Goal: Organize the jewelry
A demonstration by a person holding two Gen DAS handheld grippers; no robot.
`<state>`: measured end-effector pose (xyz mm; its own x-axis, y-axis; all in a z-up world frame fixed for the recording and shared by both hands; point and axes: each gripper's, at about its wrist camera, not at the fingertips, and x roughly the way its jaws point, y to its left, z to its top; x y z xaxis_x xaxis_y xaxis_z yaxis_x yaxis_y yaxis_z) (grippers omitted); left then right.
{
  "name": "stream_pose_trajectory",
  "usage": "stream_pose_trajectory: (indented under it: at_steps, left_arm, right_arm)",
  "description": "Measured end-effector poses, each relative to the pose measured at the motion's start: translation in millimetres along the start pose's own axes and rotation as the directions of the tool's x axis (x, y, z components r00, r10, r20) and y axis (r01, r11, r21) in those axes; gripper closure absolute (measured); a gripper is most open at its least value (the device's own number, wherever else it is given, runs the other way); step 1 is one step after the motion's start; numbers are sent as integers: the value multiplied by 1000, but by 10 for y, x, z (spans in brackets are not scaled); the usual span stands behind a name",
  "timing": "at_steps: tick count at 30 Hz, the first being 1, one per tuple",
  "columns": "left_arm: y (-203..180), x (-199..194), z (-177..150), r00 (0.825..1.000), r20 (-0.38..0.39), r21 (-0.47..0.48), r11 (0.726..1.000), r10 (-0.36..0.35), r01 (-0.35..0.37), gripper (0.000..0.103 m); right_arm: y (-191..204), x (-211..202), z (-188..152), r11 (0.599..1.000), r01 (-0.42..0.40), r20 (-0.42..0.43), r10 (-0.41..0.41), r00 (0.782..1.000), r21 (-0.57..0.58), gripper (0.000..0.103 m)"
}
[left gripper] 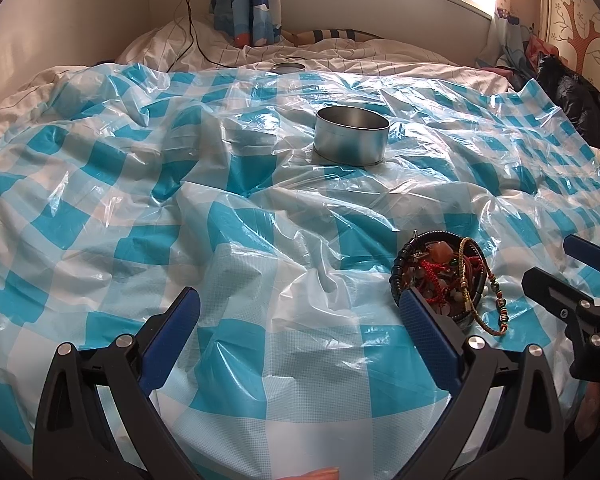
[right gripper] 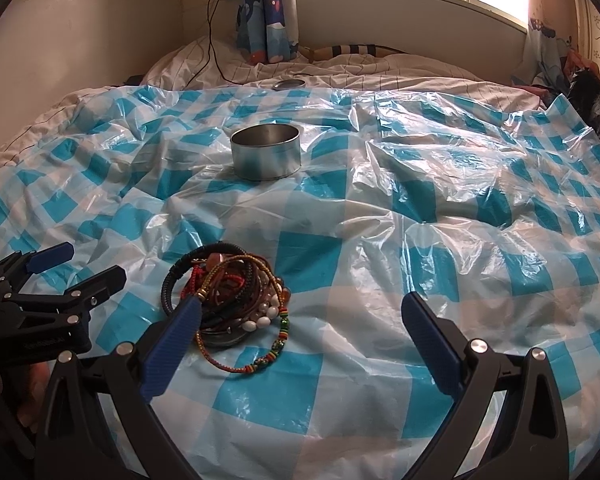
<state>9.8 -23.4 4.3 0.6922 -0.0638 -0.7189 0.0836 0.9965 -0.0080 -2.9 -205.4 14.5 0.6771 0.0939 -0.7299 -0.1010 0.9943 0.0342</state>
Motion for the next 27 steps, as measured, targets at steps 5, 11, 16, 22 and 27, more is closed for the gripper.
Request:
stream_pose_trajectory:
  at_steps: [5,11,16,22,27]
  left_arm:
    - [-1,-1,1,1000,0,0,1000,0,0,7]
    - [1,-3,4,1000,0,0,1000,1,-1,7]
    - [2,-9,9,1000,0,0,1000,0,0,7]
    - [62,-29,21,1000,11,-16,1000,-3,3,7]
    - [162,-11,25,1000,4,-47,999,-13,13,7]
  right_arm:
    - [-5,-1,-1,1000,-3,1,3,1000,2,7]
    - [-7,3,-1,1000,-1,-5,1,1000,0,7]
    - [15,-1,-4,1000,-16,-6,16,1000,5,7]
    - [130,-66,-59,993,-115,28,116,993,-22,7]
    - [219,14,-76,989,-113,-90,104,990,-99,7]
